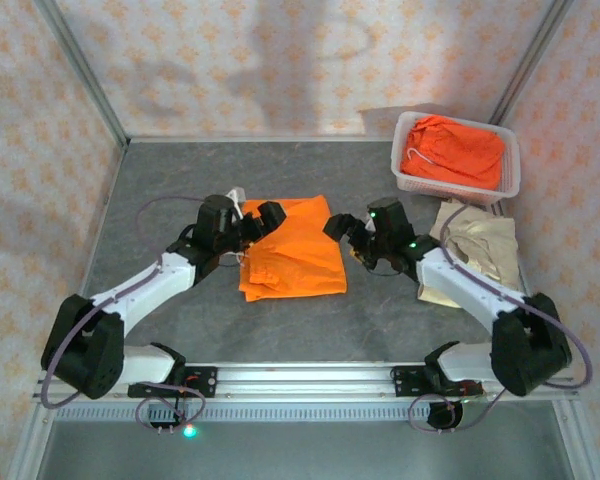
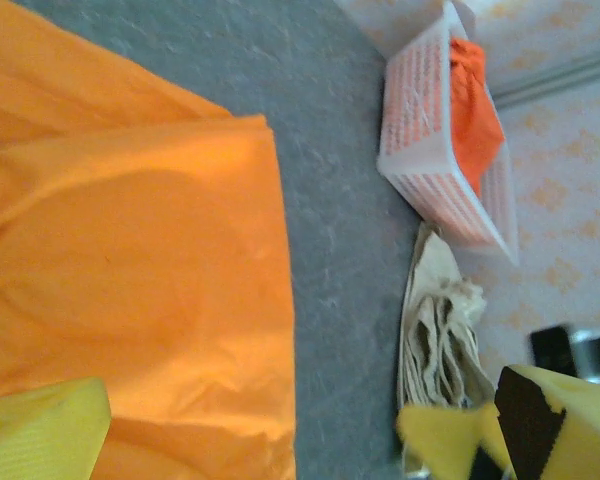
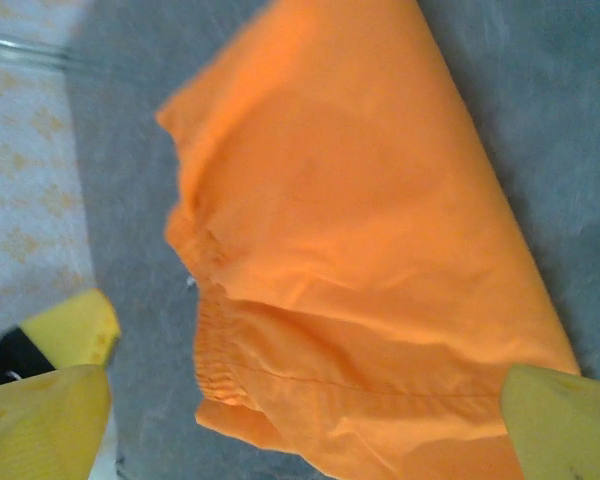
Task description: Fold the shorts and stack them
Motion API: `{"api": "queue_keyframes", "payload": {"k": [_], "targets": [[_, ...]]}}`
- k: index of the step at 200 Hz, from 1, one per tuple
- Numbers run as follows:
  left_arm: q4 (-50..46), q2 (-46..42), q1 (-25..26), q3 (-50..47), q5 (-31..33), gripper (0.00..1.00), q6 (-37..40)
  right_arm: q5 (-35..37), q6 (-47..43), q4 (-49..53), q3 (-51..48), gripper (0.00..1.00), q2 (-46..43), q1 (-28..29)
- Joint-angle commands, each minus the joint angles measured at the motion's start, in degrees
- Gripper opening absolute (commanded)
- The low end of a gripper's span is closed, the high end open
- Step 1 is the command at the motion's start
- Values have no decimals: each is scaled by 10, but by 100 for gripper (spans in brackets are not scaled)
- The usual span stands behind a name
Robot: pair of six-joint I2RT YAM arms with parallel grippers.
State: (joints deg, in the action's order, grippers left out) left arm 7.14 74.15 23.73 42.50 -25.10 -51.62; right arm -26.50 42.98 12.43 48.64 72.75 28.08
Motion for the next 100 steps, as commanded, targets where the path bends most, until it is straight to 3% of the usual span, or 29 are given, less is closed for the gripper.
{"api": "queue_keyframes", "payload": {"k": [1, 25, 67, 100], "targets": [[-25, 10, 24, -39, 9, 100, -19, 78, -82, 127, 29, 100, -11, -16], [-4, 37, 35, -76, 25, 100, -26, 49, -107, 155, 43, 100, 1, -43], [-8, 55, 35, -129, 61, 100, -11, 64, -169, 182, 46, 100, 19, -63], [-7, 60, 35, -145, 63, 100, -5, 3, -257, 181, 85, 100, 87, -64]]}}
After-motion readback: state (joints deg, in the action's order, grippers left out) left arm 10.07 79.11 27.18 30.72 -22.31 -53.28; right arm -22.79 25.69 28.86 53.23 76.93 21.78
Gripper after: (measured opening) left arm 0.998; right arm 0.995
